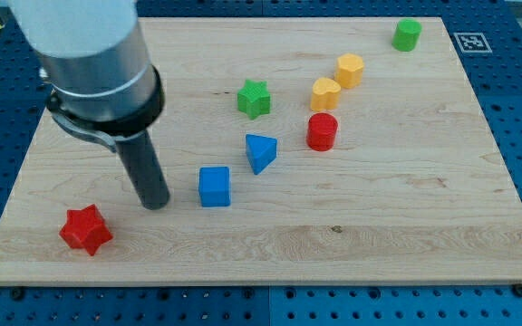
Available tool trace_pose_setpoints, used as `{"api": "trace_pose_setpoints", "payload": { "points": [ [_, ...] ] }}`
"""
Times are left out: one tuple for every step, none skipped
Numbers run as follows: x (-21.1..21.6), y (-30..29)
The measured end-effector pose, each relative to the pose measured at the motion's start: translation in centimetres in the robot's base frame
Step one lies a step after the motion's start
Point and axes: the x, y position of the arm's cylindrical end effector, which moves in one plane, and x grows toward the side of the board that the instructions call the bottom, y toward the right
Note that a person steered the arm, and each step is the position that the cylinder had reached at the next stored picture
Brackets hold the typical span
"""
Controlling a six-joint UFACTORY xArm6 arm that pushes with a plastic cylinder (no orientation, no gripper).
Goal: Move the blue cube slightly to the left
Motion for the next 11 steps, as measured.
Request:
{"api": "trace_pose_setpoints", "payload": {
  "points": [
    [1.2, 4.3],
    [2.7, 8.7],
    [0.9, 11.7],
    [-1.8, 12.3],
    [-1.9, 12.3],
    [-2.0, 11.9],
    [-2.0, 11.0],
    [-2.0, 9.5],
    [-2.1, 7.6],
    [-3.3, 6.3],
    [-3.3, 5.0]
  ]
}}
